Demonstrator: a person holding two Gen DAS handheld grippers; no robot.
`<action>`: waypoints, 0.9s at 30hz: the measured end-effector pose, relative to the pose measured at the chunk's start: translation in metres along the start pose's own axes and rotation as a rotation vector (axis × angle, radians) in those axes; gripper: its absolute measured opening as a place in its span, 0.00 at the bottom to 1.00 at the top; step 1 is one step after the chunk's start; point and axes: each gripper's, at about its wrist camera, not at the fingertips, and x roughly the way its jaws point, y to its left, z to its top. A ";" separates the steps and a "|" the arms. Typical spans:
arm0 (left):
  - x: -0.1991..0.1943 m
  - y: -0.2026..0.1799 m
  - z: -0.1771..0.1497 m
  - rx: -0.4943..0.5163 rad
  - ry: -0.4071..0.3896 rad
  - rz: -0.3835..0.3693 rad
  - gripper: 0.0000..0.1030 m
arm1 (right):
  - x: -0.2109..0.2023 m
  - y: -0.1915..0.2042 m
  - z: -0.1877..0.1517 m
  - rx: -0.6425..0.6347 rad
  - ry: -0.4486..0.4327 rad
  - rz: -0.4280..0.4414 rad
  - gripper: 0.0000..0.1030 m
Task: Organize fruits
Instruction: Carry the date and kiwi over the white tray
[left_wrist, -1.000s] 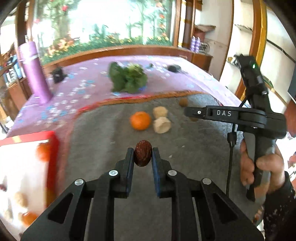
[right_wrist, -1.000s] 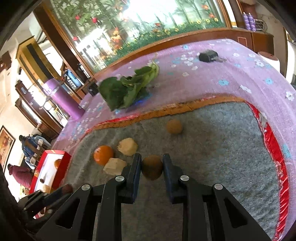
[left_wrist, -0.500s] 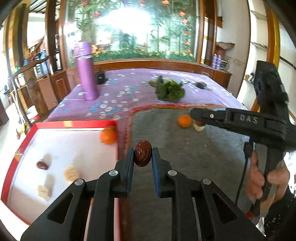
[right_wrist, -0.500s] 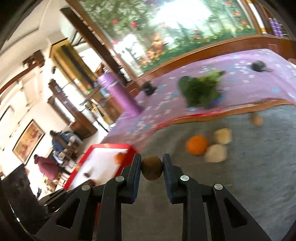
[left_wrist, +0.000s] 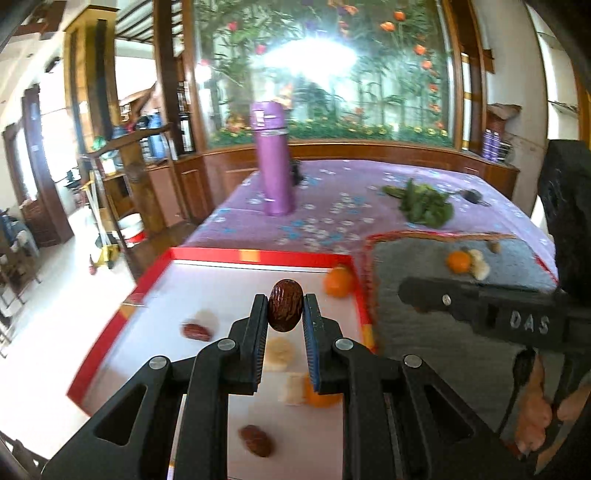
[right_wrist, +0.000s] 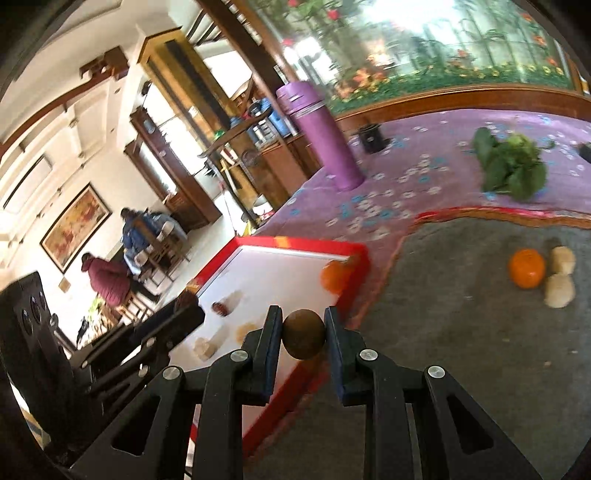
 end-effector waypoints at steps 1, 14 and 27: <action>0.000 0.005 -0.001 -0.005 -0.002 0.015 0.16 | 0.003 0.005 -0.001 -0.010 0.006 0.005 0.23; 0.013 0.049 -0.013 -0.064 0.018 0.123 0.16 | 0.038 0.047 -0.015 -0.070 0.083 0.041 0.23; 0.024 0.056 -0.018 -0.073 0.038 0.146 0.16 | 0.055 0.052 -0.021 -0.077 0.126 0.039 0.23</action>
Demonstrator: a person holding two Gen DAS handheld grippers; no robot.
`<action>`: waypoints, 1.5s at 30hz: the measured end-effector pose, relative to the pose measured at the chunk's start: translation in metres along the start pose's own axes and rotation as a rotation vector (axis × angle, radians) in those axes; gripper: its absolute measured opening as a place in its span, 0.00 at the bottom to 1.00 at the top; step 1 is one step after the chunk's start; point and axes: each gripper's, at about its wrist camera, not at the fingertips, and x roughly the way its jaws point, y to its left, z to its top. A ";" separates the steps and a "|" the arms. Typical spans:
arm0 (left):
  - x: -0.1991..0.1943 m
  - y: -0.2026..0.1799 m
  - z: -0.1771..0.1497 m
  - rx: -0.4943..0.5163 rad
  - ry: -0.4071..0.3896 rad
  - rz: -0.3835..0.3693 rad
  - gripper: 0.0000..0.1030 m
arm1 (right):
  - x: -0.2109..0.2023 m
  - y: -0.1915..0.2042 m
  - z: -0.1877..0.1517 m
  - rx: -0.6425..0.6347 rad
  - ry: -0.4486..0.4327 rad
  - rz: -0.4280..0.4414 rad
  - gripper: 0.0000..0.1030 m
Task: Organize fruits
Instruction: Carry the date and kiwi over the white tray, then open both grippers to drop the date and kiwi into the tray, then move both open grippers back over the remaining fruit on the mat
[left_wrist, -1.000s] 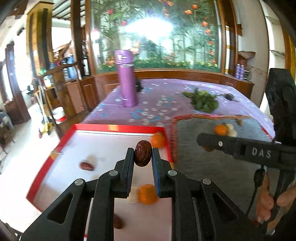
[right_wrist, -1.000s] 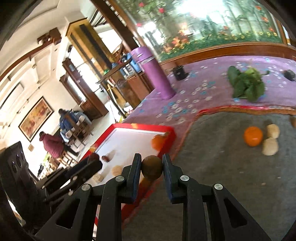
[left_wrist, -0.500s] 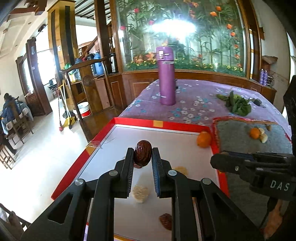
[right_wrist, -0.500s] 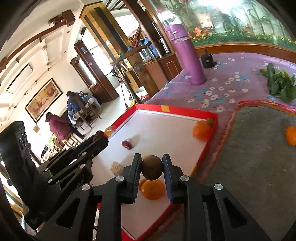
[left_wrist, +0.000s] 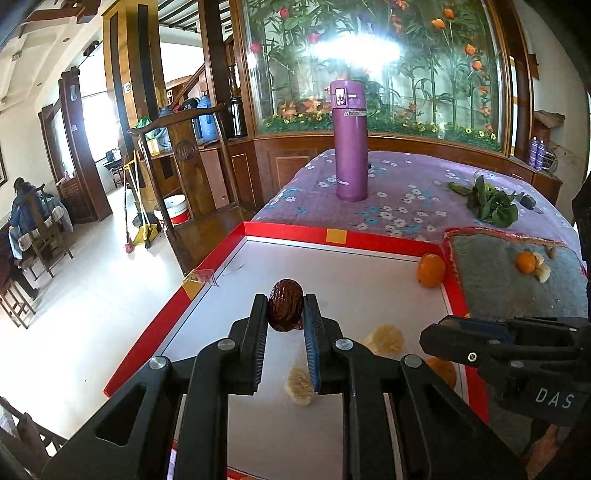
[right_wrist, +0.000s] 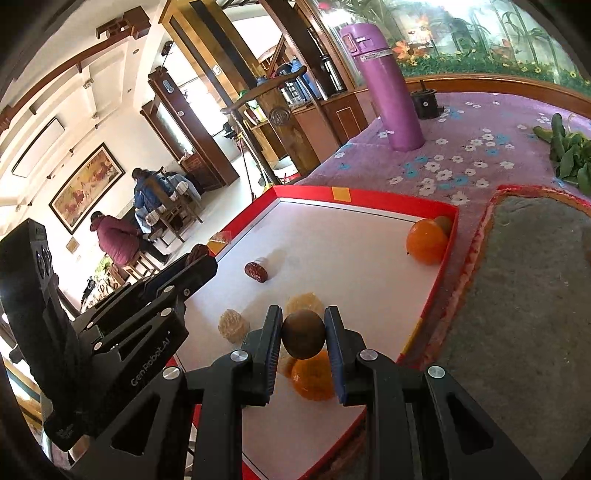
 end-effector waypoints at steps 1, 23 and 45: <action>0.001 0.000 -0.001 0.000 0.003 0.001 0.16 | 0.002 0.000 -0.001 -0.001 0.004 -0.002 0.23; 0.007 0.011 -0.005 -0.030 0.021 0.098 0.66 | 0.001 0.002 -0.001 -0.008 0.003 -0.012 0.28; -0.033 -0.086 0.017 0.159 -0.037 -0.154 0.81 | -0.175 -0.185 0.002 0.337 -0.340 -0.285 0.47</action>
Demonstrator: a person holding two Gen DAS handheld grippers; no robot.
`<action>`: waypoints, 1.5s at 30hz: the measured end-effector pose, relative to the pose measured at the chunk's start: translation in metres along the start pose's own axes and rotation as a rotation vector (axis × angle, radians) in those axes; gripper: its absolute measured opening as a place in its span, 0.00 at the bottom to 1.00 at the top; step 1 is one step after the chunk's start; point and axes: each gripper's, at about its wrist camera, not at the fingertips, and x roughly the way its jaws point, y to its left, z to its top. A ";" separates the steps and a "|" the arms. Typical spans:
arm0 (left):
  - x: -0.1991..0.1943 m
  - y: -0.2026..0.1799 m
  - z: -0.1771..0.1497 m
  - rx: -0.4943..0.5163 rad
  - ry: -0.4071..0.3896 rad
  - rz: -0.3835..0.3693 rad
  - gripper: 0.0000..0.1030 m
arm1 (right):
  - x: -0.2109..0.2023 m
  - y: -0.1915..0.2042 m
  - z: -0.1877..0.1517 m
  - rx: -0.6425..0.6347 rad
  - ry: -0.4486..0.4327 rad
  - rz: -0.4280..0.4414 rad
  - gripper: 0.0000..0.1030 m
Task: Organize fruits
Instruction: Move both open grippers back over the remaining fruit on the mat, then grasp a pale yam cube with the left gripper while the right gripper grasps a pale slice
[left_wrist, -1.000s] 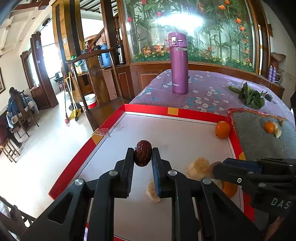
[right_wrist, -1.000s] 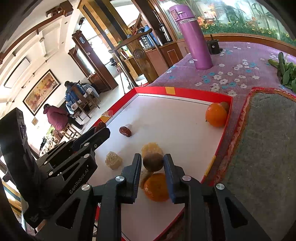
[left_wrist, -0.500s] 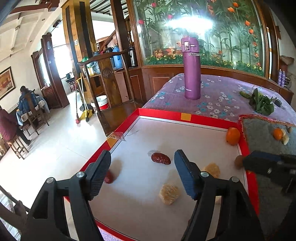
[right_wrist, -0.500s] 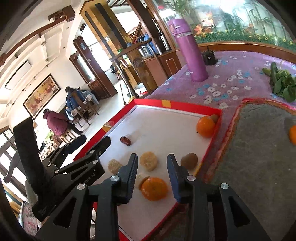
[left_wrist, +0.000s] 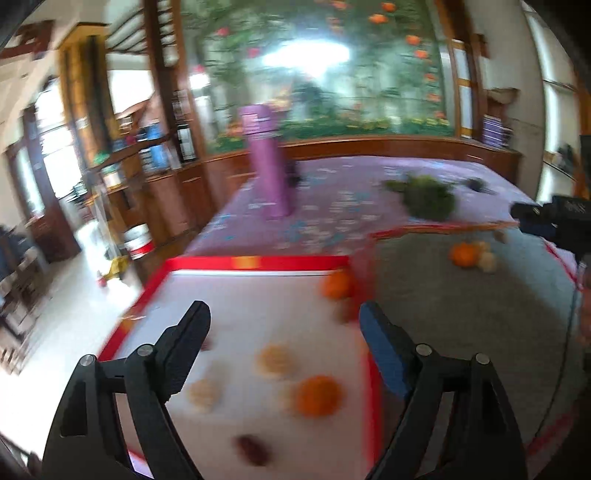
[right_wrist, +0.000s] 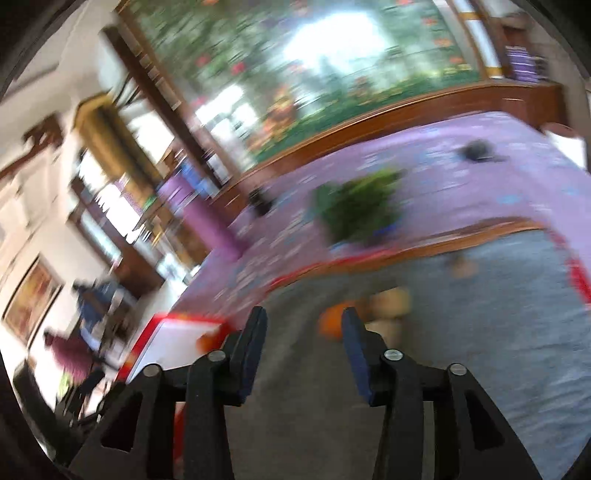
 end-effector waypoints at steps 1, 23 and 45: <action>0.002 -0.013 0.004 0.014 0.011 -0.043 0.81 | -0.009 -0.020 0.006 0.031 -0.028 -0.032 0.48; 0.108 -0.207 0.046 0.159 0.283 -0.335 0.80 | -0.010 -0.130 0.005 0.380 0.010 0.018 0.52; 0.132 -0.193 0.043 0.115 0.299 -0.492 0.25 | 0.026 -0.100 0.017 0.295 0.181 -0.020 0.53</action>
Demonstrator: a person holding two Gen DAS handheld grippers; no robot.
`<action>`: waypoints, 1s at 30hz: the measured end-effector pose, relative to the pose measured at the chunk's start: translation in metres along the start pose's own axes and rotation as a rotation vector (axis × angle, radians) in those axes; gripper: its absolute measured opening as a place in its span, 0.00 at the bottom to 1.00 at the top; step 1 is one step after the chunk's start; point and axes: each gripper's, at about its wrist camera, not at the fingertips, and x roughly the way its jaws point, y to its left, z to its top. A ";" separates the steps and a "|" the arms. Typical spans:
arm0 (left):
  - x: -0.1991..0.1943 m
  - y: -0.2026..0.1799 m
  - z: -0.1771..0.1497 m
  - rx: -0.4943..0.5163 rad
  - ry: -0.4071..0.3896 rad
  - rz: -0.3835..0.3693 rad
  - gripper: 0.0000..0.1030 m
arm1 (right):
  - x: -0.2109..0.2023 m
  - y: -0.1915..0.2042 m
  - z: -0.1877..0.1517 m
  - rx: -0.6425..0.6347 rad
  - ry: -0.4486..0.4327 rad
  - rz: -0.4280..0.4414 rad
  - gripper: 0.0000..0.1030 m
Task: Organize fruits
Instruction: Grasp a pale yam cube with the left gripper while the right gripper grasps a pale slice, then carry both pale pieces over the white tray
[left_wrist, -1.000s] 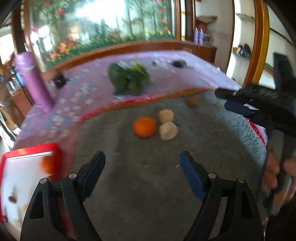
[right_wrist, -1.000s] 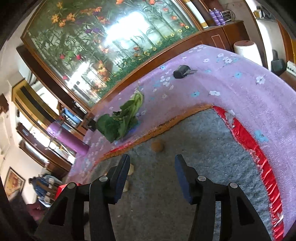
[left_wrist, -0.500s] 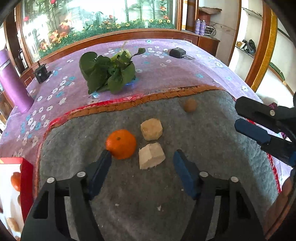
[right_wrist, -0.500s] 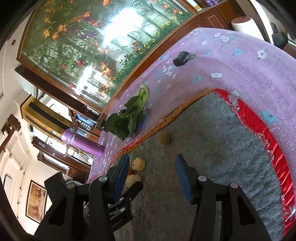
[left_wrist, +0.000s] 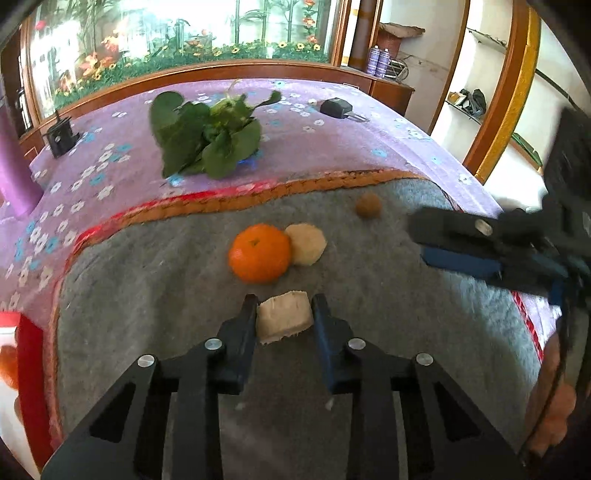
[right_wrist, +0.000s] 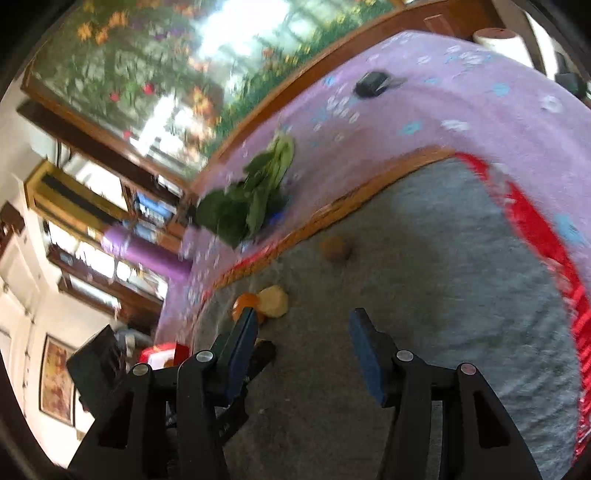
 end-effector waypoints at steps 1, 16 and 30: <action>-0.004 0.005 -0.004 -0.012 0.005 -0.011 0.25 | 0.008 0.013 0.004 -0.049 0.035 -0.033 0.53; -0.043 0.044 -0.027 -0.086 -0.041 -0.065 0.25 | 0.073 0.066 -0.002 -0.421 0.075 -0.298 0.51; -0.042 0.047 -0.033 -0.112 -0.022 -0.044 0.25 | 0.088 0.081 -0.007 -0.523 0.053 -0.270 0.30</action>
